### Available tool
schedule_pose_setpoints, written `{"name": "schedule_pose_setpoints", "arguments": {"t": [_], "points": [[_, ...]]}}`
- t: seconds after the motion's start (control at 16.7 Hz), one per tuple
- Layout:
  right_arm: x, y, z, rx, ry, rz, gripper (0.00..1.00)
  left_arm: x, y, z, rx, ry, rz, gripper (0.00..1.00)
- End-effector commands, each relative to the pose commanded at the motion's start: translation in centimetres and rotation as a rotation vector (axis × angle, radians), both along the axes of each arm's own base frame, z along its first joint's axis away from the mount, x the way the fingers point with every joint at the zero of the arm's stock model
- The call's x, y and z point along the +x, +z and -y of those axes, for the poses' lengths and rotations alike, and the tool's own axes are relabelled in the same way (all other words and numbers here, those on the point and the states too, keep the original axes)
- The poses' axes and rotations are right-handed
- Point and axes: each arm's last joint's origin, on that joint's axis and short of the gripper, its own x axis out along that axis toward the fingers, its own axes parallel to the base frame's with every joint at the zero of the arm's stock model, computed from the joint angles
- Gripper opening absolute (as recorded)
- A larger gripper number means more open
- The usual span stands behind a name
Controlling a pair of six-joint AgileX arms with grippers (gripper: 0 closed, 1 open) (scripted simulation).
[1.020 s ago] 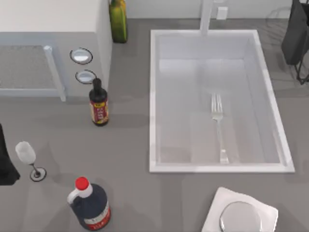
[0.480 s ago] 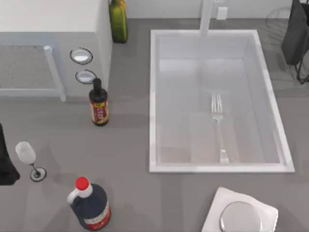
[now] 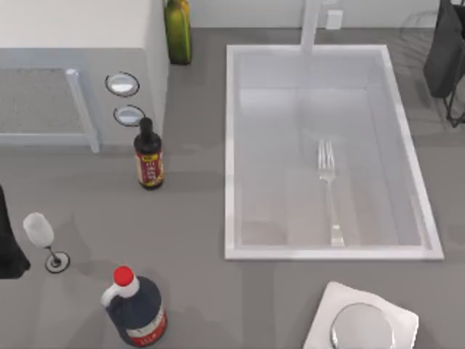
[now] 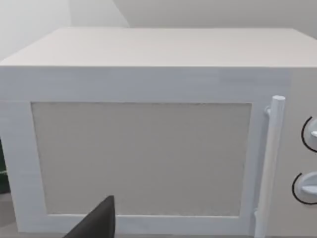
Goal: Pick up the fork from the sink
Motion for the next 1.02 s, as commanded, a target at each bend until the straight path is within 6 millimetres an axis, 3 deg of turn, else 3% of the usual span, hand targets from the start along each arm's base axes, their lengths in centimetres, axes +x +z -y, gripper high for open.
{"name": "schedule_pose_setpoints", "arguments": {"t": [0.3,0.6,0.78,1.02], "points": [[3.5,5.8,-1.0,0.037,0.040,-0.248,1.00,0.0,0.0,0.0,0.000,0.000,0.000,1.00],[11.5,10.0,-3.5,0.061,0.071,-0.569,1.00,0.0,0.0,0.0,0.000,0.000,0.000,1.00],[17.4,10.3,-6.0,0.062,0.077,-0.773,1.00,0.0,0.0,0.0,0.000,0.000,0.000,1.00],[24.7,7.5,-10.0,0.047,0.066,-1.033,1.00,0.0,0.0,0.0,0.000,0.000,0.000,1.00]]}}
